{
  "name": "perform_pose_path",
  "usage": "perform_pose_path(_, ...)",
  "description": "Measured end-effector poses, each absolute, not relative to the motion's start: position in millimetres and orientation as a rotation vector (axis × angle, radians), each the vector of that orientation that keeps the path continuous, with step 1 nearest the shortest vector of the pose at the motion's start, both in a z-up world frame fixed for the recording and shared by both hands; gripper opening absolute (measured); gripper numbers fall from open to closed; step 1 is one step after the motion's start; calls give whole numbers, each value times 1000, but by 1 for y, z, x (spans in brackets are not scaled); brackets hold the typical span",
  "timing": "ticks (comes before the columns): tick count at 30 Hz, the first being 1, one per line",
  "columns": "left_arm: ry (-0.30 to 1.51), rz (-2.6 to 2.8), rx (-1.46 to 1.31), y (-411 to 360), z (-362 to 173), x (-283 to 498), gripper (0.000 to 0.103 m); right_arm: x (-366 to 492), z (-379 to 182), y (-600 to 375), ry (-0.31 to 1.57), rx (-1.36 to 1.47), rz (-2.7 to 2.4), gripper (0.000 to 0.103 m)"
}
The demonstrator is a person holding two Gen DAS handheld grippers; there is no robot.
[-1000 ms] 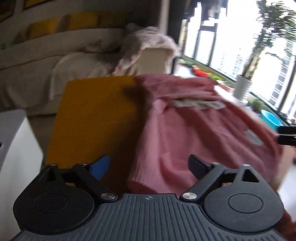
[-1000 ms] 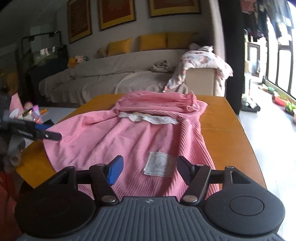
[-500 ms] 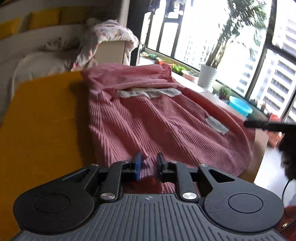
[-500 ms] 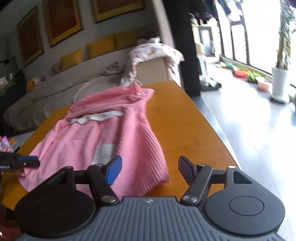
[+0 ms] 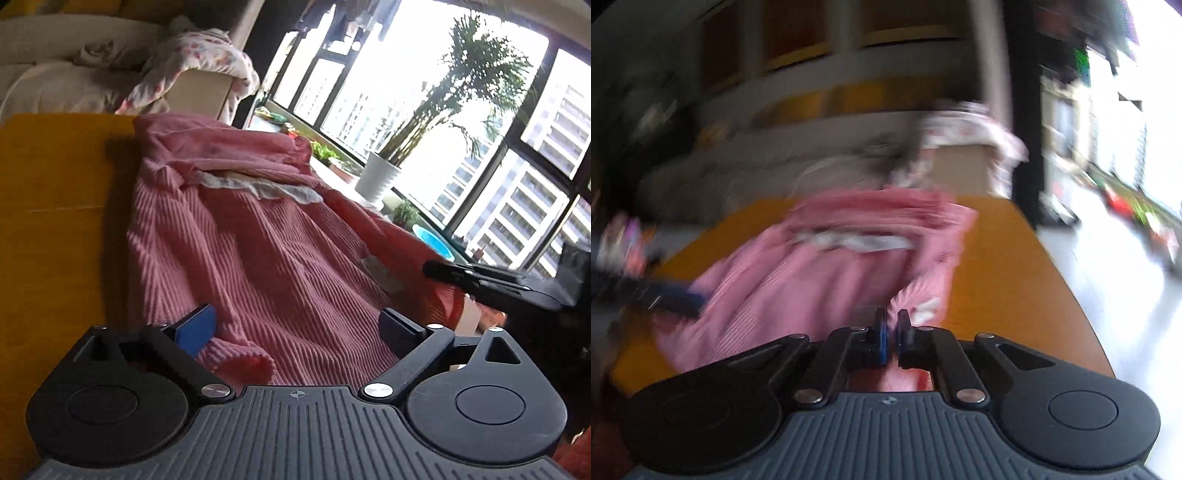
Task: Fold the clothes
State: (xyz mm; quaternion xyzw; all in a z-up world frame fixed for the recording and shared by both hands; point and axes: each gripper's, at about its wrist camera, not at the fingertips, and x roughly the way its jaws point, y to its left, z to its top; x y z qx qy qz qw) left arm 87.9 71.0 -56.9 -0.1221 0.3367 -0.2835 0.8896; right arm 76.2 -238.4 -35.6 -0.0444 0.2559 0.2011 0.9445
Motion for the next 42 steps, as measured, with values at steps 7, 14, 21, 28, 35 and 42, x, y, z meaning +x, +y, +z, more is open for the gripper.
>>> perform_pose_path(7,697,-592,-306,76,-59,91,99,77,-53,-210,615,-239,488,5)
perform_pose_path(14,696,-581,-298,73,-58,91,99,74,-50,-227,661,-105,513,9)
perform_pose_path(21,697,-579,-298,73,-58,92,100,66,-42,-235,680,-18,558,42)
perform_pose_path(28,695,-584,-302,74,-59,93,101,61,-17,-239,631,23,599,62)
perform_pose_path(35,692,-585,-303,74,-60,94,102,83,-7,-271,563,172,466,56)
perform_pose_path(42,693,-586,-304,73,-60,94,102,87,-52,-258,644,81,354,37)
